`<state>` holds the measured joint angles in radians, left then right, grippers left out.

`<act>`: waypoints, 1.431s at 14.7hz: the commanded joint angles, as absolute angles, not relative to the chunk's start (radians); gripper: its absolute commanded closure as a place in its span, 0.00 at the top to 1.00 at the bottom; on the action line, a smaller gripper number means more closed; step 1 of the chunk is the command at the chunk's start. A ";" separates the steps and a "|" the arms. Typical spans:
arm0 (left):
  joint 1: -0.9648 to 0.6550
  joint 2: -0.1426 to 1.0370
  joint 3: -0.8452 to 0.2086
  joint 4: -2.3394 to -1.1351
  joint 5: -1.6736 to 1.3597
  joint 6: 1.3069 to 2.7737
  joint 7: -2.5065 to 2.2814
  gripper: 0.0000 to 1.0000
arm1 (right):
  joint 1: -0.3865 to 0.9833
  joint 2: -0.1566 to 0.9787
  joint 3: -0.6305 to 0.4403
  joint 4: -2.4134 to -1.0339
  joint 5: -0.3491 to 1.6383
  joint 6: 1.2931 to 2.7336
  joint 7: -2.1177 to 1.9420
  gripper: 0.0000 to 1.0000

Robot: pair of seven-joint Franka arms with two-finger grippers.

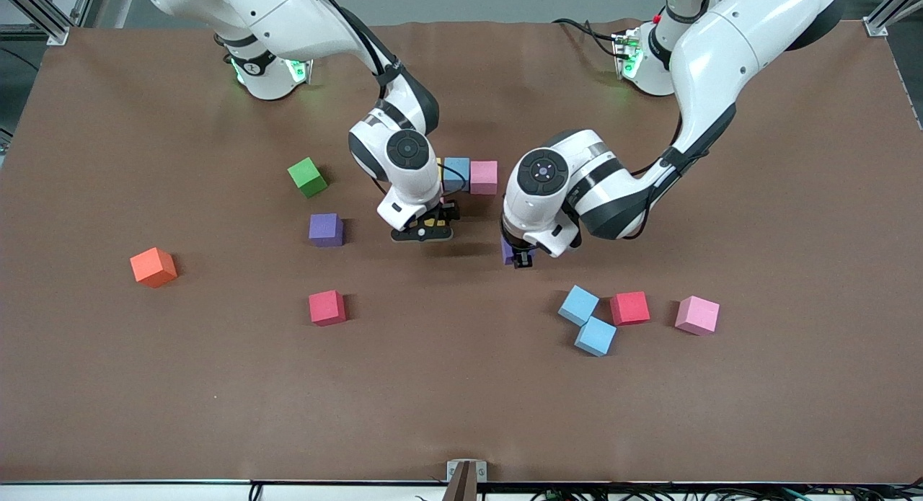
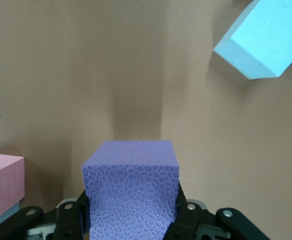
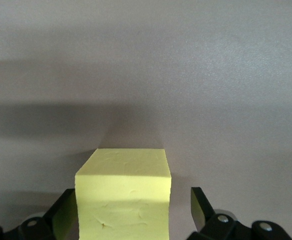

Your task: Arrange 11 blocks into digit 3

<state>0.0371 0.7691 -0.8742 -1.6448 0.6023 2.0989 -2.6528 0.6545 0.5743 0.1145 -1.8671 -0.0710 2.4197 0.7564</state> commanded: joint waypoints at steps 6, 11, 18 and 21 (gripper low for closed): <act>0.009 0.761 -0.851 -1.713 0.606 2.146 -2.649 0.61 | 0.661 0.542 0.107 -1.891 -0.087 2.405 0.755 1.00; 0.009 0.761 -0.848 -1.713 0.606 2.148 -2.649 0.61 | 0.661 0.538 0.107 -1.888 -0.087 2.391 0.764 1.00; 0.009 0.761 -0.848 -1.713 0.627 2.148 -2.649 0.61 | 0.654 0.468 0.112 -1.882 -0.081 2.323 0.762 1.00; -0.003 0.764 -0.848 -1.713 0.626 2.148 -2.649 0.61 | 0.620 0.414 0.115 -1.862 -0.071 2.255 0.752 1.00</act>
